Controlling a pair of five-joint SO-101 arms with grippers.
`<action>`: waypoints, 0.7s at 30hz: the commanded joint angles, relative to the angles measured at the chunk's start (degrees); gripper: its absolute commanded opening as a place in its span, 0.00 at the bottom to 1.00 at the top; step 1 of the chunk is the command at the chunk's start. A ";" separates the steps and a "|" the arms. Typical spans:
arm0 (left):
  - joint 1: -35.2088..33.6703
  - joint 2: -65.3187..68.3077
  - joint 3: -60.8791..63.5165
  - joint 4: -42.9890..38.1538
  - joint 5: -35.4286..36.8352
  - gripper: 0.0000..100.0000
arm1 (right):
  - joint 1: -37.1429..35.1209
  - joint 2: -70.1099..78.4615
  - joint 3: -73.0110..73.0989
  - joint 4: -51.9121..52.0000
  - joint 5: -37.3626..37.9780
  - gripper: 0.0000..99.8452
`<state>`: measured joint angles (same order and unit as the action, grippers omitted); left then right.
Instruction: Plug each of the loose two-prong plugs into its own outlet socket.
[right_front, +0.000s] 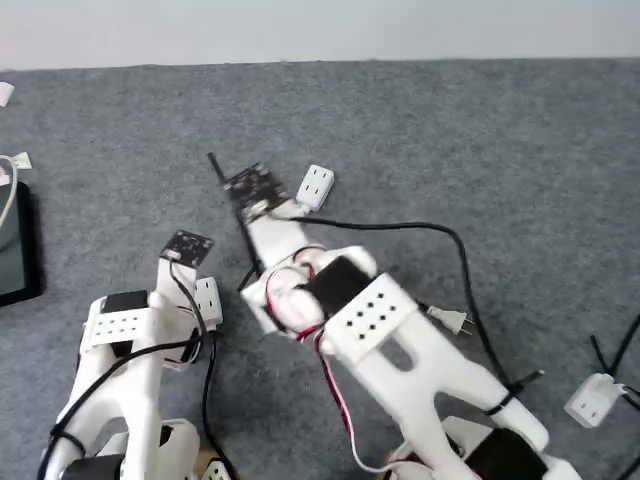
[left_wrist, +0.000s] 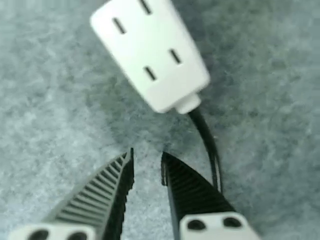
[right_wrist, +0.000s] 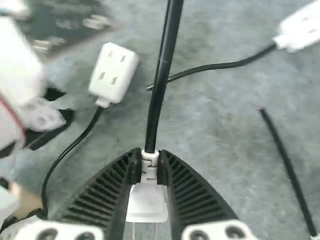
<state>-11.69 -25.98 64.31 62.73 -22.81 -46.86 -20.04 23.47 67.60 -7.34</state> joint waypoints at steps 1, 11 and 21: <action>2.99 -0.88 -1.63 2.20 -3.60 0.01 | -2.07 1.98 -0.53 -2.15 0.70 0.01; 6.51 -18.46 7.34 2.99 -6.24 0.01 | -2.15 5.23 -0.53 -2.59 0.35 0.01; 6.68 -22.24 8.84 3.16 -5.98 0.01 | -0.13 4.53 -0.62 -1.71 0.26 0.01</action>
<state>-4.92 -47.16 73.63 65.63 -28.44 -48.44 -14.42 23.47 65.85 -7.34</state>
